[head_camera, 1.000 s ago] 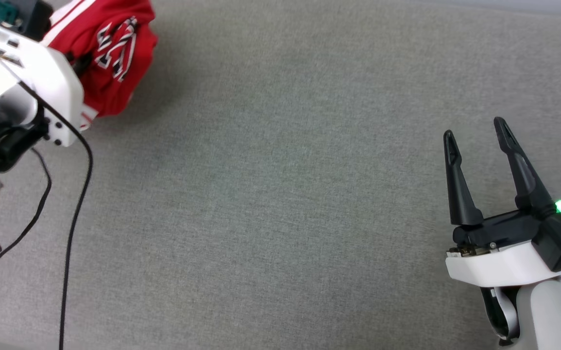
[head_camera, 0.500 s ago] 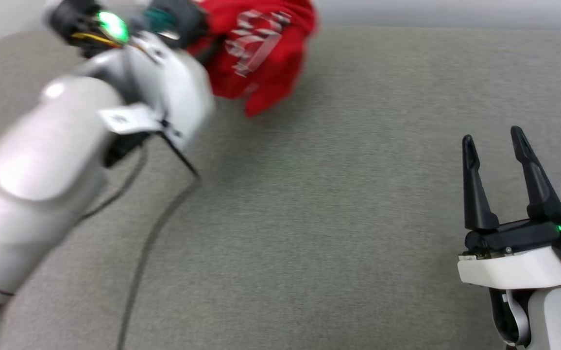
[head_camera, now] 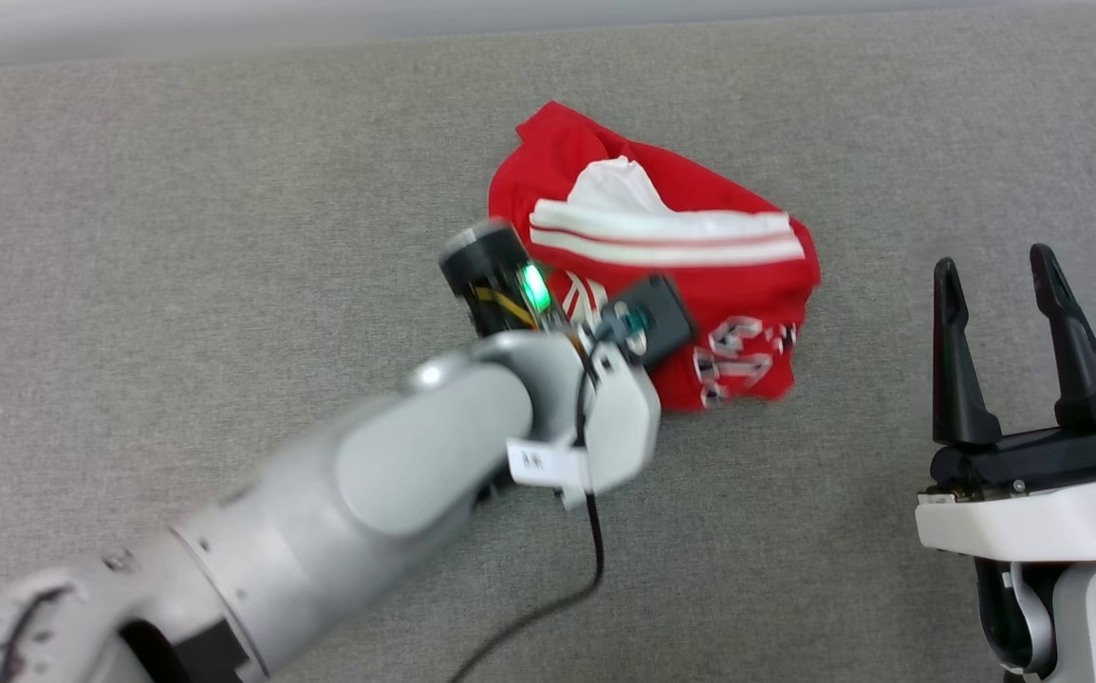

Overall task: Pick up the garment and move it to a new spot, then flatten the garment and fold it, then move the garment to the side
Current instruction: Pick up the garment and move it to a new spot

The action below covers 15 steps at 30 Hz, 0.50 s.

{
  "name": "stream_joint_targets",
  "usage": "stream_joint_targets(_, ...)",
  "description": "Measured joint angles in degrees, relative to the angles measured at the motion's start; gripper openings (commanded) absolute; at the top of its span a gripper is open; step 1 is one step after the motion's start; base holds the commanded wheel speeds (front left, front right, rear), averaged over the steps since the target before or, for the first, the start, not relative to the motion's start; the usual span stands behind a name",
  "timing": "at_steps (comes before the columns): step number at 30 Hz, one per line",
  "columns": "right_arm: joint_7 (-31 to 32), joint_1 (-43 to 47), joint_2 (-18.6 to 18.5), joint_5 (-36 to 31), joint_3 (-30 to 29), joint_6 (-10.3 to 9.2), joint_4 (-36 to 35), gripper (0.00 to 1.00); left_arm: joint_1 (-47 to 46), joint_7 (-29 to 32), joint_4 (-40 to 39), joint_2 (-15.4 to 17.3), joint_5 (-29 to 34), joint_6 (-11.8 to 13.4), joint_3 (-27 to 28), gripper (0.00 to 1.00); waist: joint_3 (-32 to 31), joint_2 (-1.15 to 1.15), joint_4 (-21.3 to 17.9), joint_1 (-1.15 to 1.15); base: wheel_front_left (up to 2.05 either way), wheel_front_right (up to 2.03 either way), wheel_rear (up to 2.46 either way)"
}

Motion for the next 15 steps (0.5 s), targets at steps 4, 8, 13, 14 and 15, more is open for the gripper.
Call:
stream_joint_targets(4, 0.00, 0.01, 0.01, 0.03, -0.27, 0.00, -0.01, 1.00, 4.90, -0.05, 2.41, -2.77, -0.30, 0.01, -1.63, 0.00, 0.26, 0.00, -0.44, 0.00, 0.00, 0.00, 0.00)
stream_joint_targets(8, 0.00, 0.04, 0.00, 0.03, -0.58, 0.00, 0.02, 1.00, 8.91, 1.04, 3.20, -4.26, -0.18, 0.02, -1.96, 0.00, 0.28, 0.00, -0.36, 0.00, 0.00, 0.00, 0.00)
stream_joint_targets(13, 0.00, 0.33, 0.01, -0.08, -0.93, 0.00, 0.51, 1.00, 10.12, -2.83, 4.66, -5.35, 0.53, 0.01, -2.01, 1.00, -0.49, 0.00, 0.66, 0.00, 0.00, 0.00, 0.00)
stream_joint_targets(14, 0.00, 0.46, 0.01, -0.19, -0.94, 0.00, 0.68, 1.00, 10.03, -4.68, 5.21, -5.52, 0.65, 0.05, -1.74, 1.00, -0.85, 0.00, 0.90, 0.00, 0.00, 0.00, 0.00)
stream_joint_targets(15, 0.00, 0.75, 0.02, -0.34, -0.99, 0.00, 0.83, 1.00, 9.85, -6.43, 5.64, -5.76, 0.81, 0.42, -1.22, 1.00, -1.27, 0.00, 1.14, 0.00, 0.00, 0.00, 0.00)
